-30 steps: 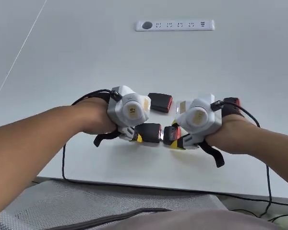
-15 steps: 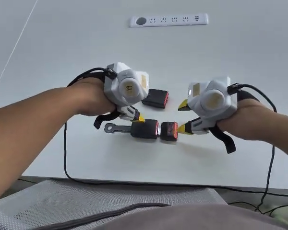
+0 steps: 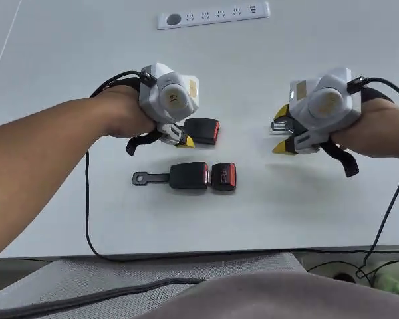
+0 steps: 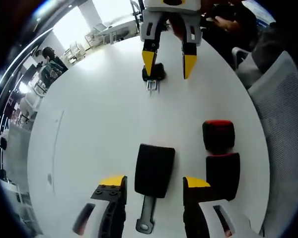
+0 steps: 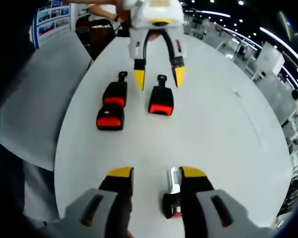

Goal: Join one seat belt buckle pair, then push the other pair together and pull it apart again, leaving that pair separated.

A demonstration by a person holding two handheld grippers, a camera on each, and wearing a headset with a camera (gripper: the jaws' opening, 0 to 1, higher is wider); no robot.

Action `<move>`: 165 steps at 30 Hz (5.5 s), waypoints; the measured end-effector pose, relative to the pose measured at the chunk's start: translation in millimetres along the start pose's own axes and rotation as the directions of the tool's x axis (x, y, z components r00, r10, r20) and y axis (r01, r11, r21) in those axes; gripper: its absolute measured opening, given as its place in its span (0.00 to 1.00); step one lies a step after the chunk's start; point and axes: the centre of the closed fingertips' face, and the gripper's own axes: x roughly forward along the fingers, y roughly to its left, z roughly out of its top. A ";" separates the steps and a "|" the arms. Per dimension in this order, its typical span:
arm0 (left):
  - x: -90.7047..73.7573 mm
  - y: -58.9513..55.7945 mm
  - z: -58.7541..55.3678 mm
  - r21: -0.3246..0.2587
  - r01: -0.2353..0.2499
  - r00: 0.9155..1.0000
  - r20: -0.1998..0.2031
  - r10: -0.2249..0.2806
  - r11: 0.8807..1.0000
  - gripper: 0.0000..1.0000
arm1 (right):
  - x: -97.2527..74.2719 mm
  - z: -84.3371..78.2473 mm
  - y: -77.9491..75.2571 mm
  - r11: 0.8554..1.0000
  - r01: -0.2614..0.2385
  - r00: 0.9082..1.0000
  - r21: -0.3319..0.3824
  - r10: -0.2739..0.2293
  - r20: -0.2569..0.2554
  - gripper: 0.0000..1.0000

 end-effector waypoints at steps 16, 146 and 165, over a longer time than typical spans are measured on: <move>19.0 8.4 -23.6 -0.010 0.036 0.998 -0.052 -0.037 0.999 0.43 | -1.1 -58.8 -32.5 0.999 -0.002 0.996 0.033 0.005 -0.089 0.37; 34.2 12.2 -33.3 -0.124 0.041 0.996 -0.069 -0.050 0.991 0.30 | 52.2 20.4 -20.7 0.999 -0.038 0.999 -0.025 0.038 -0.017 0.30; 22.0 2.5 -23.4 -0.141 0.020 0.998 -0.048 -0.027 0.990 0.31 | 7.2 -49.3 -24.8 1.000 0.012 0.993 0.019 -0.010 -0.119 0.31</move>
